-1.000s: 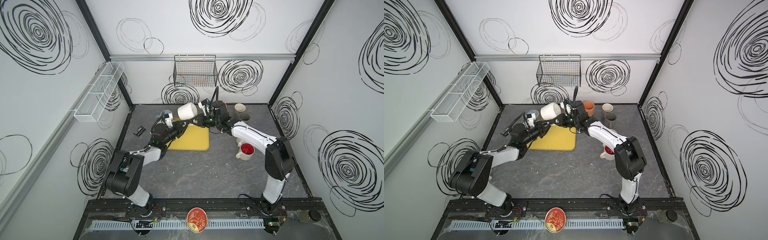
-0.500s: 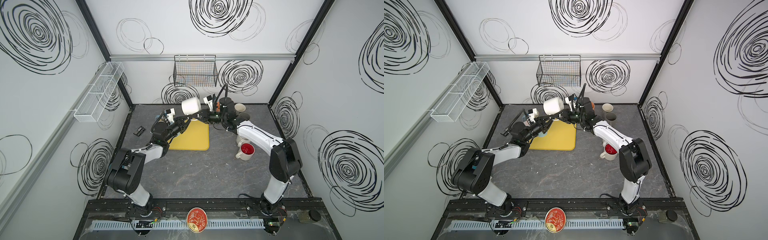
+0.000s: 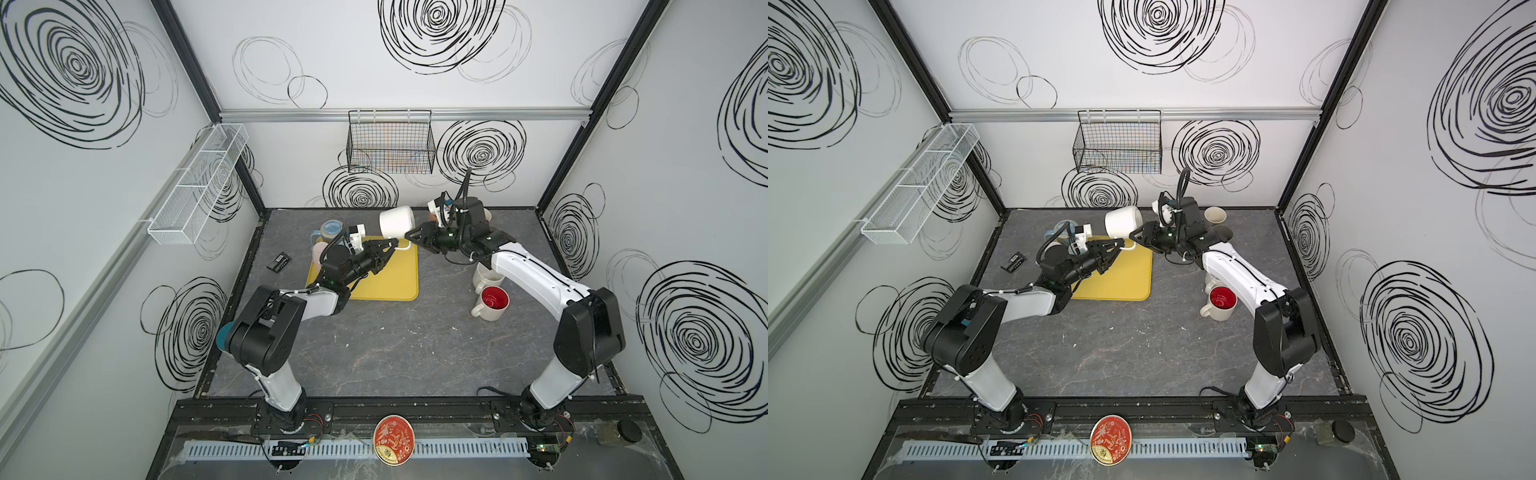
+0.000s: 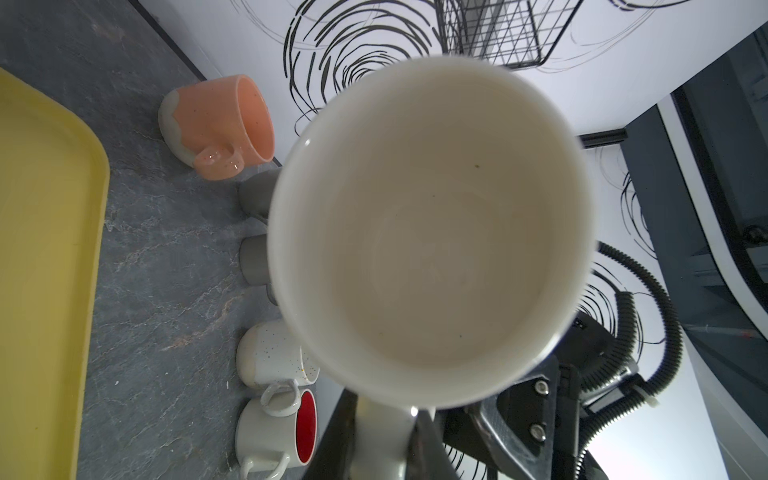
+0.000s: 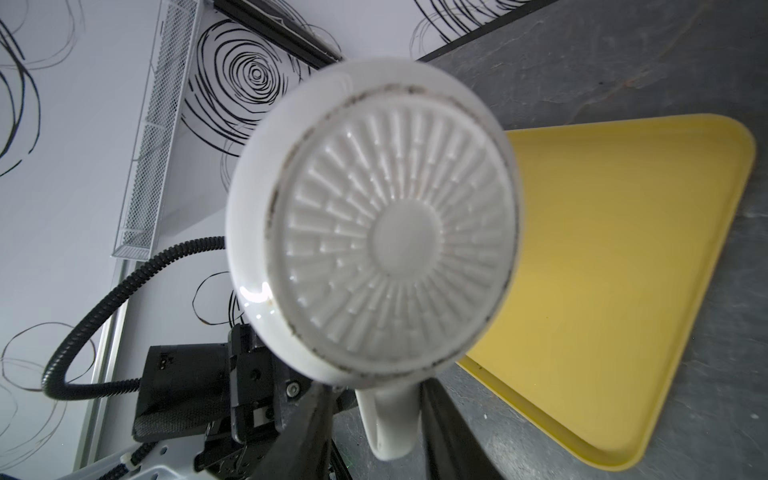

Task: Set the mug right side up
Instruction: 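Set the white mug upright beside the tray with the left gripper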

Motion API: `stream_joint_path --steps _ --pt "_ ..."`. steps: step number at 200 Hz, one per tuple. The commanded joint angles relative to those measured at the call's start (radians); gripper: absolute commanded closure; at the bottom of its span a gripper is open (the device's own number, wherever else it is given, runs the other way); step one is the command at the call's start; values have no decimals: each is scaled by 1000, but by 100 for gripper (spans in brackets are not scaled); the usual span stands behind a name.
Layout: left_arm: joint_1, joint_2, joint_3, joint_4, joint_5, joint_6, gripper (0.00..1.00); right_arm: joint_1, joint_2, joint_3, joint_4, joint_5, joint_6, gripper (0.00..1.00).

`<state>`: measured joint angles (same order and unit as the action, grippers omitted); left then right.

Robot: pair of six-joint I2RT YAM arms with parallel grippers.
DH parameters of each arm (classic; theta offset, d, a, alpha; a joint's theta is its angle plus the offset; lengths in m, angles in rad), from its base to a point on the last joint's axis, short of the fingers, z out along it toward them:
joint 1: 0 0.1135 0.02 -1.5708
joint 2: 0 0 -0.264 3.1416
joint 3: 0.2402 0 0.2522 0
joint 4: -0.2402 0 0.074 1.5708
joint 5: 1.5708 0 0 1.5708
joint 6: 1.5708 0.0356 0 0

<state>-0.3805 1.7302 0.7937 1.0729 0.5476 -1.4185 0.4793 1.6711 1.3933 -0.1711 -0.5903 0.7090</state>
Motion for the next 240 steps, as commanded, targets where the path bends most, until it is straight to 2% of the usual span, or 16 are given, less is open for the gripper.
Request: stream_joint_path --steps 1,38,73,111,127,159,240 --pt "-38 8 80 49 -28 93 100 -19 -70 -19 -78 69 -39 61" --pt "-86 75 138 -45 -60 163 100 -72 -133 -67 -183 160 -48 61" --pt "-118 150 186 -56 -81 178 100 -145 -199 -128 -210 161 -46 61" --pt "-153 221 277 -216 -120 297 100 -198 -235 -142 -215 152 -60 61" --pt "-168 243 335 -338 -145 389 100 -212 -237 -132 -227 150 -65 61" --pt "-206 285 501 -679 -242 669 100 -226 -232 -104 -265 162 -90 61" --pt "-316 493 917 -1128 -518 1131 100 -278 -210 -63 -342 160 -103 61"
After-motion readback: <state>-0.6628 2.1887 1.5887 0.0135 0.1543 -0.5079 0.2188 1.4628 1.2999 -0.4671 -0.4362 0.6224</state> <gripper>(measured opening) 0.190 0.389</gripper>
